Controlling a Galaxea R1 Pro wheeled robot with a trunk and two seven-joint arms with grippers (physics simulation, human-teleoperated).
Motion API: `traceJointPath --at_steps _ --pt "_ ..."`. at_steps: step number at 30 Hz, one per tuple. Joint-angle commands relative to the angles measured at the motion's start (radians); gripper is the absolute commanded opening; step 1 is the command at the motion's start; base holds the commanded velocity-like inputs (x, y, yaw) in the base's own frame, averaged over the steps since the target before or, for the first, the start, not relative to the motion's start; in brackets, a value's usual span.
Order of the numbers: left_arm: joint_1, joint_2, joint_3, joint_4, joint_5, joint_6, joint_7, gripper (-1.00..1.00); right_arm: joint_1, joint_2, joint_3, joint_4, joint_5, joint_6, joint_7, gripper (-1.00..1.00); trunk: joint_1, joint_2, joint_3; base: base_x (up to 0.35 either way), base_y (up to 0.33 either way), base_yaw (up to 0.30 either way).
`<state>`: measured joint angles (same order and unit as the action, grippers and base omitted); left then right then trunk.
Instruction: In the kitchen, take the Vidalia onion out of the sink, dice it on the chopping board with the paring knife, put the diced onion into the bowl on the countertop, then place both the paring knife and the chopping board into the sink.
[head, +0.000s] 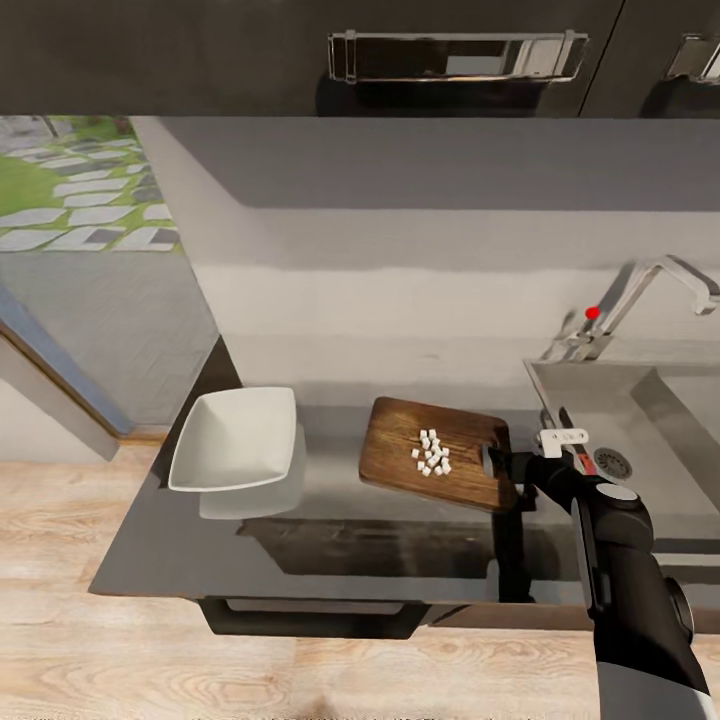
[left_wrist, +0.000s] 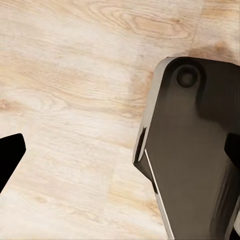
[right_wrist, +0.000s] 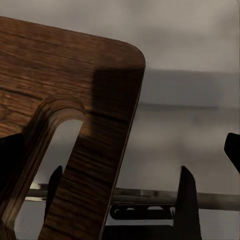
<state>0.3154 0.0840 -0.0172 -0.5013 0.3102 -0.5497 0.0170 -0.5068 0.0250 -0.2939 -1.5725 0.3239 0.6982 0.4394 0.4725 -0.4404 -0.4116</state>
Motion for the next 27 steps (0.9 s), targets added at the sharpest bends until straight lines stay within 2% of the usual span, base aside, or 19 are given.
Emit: traceJointPath --at_steps 1,27 --pt "0.001 0.000 -0.002 -0.002 0.003 -0.001 0.002 1.00 -0.001 0.001 -0.002 -0.001 0.010 0.003 0.010 1.00 0.000 -0.002 -0.003 0.000 0.000 0.000" --pt "0.001 0.000 -0.002 -0.002 0.003 -0.001 0.003 1.00 -0.001 0.001 -0.002 -0.001 0.010 0.003 0.010 1.00 0.000 -0.002 -0.045 0.000 0.000 0.000"
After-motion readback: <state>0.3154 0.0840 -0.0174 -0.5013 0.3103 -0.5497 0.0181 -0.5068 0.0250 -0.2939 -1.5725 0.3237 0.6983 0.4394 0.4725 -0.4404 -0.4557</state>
